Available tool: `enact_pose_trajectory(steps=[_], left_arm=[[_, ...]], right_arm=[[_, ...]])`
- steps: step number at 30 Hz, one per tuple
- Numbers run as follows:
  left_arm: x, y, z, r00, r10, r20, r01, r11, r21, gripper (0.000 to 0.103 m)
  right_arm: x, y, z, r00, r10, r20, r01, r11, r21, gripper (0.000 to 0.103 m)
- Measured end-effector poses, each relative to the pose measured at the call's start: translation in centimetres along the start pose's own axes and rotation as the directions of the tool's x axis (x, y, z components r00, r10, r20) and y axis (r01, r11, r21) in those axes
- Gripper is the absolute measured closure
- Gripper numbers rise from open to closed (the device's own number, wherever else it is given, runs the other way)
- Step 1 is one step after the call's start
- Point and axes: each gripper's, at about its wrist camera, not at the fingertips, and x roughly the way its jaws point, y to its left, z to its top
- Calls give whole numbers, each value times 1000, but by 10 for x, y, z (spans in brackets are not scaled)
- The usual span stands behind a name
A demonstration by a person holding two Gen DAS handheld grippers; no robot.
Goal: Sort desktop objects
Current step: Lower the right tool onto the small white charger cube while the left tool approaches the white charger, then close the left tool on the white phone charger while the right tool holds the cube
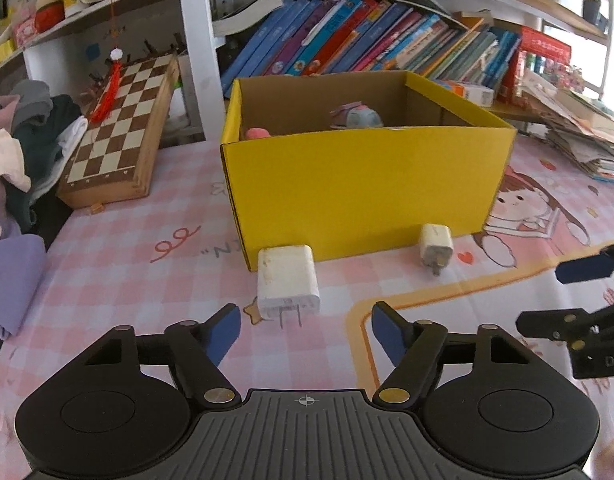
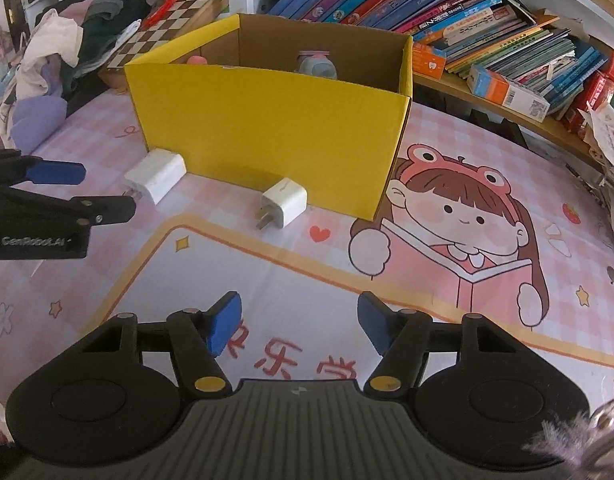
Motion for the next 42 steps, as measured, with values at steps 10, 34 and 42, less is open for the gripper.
enact_pose_trajectory(steps=[10,34,42], left_arm=[[30,0,16,1000,24,-7,-24,1000,2,32],[65,10,19,996,18,-93,-22,999,-49,61],[65,9,18,995,11,-96,-14,999,-38,61]], right_arm=[[31,1,31,999,35,24,-35,999,-18,48],[88,4,64,998,55,-36,-56,998,-5,60],[87,4,64,998,47,-32,-47,999,-7,68]])
